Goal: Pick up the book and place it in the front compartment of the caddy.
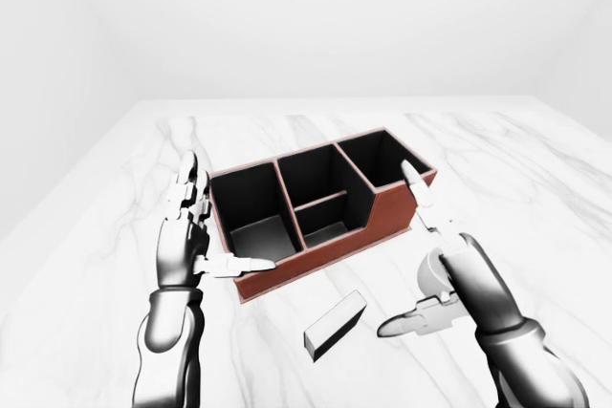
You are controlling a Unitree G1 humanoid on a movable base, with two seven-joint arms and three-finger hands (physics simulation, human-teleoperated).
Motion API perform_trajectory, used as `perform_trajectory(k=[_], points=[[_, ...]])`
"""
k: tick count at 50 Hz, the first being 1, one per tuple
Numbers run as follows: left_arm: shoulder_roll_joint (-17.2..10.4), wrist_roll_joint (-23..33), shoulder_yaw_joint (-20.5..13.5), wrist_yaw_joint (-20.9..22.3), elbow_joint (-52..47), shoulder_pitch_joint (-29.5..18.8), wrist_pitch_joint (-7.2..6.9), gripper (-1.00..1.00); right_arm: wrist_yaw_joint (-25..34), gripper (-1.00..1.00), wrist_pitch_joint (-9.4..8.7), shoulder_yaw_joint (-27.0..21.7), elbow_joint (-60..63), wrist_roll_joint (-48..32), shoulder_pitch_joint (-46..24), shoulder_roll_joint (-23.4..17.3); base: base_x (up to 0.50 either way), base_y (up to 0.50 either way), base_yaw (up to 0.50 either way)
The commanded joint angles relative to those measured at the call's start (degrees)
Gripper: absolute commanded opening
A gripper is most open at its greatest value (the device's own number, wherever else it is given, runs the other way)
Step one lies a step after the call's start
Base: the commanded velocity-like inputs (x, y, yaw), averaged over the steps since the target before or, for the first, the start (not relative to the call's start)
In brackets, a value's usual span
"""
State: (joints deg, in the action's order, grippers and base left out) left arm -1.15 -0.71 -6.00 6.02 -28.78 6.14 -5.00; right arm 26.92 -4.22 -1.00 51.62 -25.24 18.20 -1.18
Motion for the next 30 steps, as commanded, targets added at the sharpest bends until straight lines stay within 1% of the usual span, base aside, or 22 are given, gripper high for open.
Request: perform_trajectory(k=[1,7,13,15,22,30], points=[[-0.04,-0.05,0.02,-0.03,0.21,-0.13,0.0,1.0,-0.08,1.0,2.19,0.65,-0.4,-1.65,1.49,0.04,0.0,0.0,0.0],[-0.02,-0.01,0.11,-0.06,-0.26,-0.02,0.0,1.0,-0.76,1.0,4.75,1.21,-0.28,-3.22,2.63,0.03,0.0,0.0,0.0],[-0.06,-0.12,-0.09,-0.02,-0.51,-0.09,0.0,1.0,-1.26,1.0,6.17,1.46,-0.45,-4.54,2.87,0.08,0.0,0.0,0.0],[-0.03,-0.09,-0.06,0.0,-0.69,-0.03,0.0,1.0,-1.71,1.0,7.47,1.63,-0.67,-5.23,3.23,-0.03,0.0,0.0,0.0],[-0.02,-0.08,-0.12,0.03,-0.52,-0.05,0.0,1.0,-2.14,1.0,9.02,2.14,-0.72,-6.18,3.95,0.01,0.0,0.0,0.0],[0.0,-0.01,-0.04,0.01,-0.59,0.0,0.0,1.0,-3.17,1.0,9.22,3.02,-1.59,-7.43,4.81,-0.28,0.0,0.0,0.0]])
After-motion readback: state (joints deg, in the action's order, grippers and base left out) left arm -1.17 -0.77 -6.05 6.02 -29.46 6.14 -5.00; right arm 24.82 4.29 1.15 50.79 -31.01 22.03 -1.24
